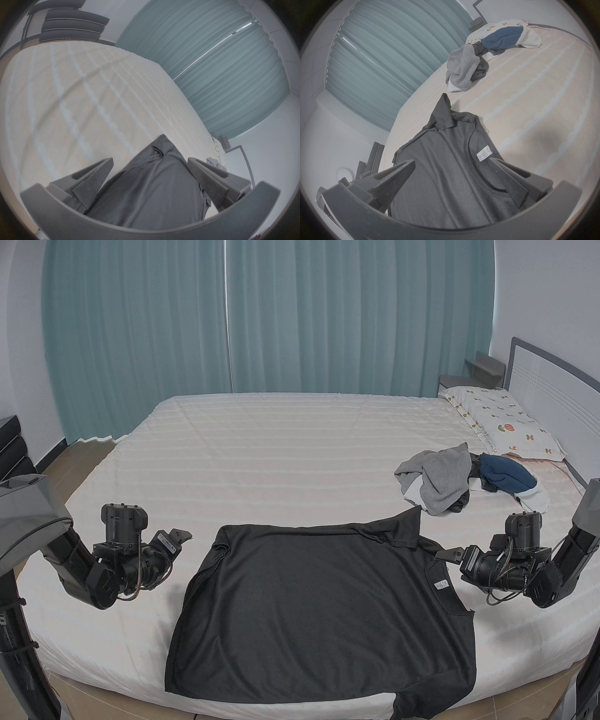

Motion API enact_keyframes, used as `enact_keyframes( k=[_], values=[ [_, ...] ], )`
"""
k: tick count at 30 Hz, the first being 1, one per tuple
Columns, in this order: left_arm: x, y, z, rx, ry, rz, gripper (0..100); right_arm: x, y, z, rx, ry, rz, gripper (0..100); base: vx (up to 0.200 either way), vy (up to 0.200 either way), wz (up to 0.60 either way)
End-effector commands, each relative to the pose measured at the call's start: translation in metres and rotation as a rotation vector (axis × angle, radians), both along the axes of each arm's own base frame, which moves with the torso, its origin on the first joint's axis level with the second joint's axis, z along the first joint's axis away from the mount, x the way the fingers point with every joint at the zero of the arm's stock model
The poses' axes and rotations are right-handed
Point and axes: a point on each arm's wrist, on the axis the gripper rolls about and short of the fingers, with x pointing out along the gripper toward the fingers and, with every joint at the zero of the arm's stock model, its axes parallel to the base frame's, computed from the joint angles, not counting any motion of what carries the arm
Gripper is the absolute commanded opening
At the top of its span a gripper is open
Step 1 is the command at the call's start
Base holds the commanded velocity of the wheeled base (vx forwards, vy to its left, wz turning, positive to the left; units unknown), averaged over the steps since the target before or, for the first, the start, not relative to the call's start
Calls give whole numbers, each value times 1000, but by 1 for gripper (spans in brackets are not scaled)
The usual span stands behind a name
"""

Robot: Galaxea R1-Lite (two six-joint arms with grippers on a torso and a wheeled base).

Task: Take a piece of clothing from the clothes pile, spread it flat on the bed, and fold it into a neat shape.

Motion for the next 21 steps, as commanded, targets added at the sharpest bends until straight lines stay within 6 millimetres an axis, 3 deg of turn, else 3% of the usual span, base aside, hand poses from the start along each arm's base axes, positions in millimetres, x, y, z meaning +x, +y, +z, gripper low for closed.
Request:
enact_keyframes(
  k=[1,9,12,21],
  values=[
    [29,-20,-14,-22,28,-76,100,-1,6,-2,4,8,17,100,0,0,0],
    [70,-32,-34,-35,53,-112,100,-1,7,-3,17,16,14,100,0,0,0],
    [79,-40,-49,-26,57,-118,100,-1,6,-4,22,19,18,100,0,0,0],
    [95,-44,-56,-21,30,-126,100,2,7,-7,21,24,21,100,0,0,0]
  ],
)
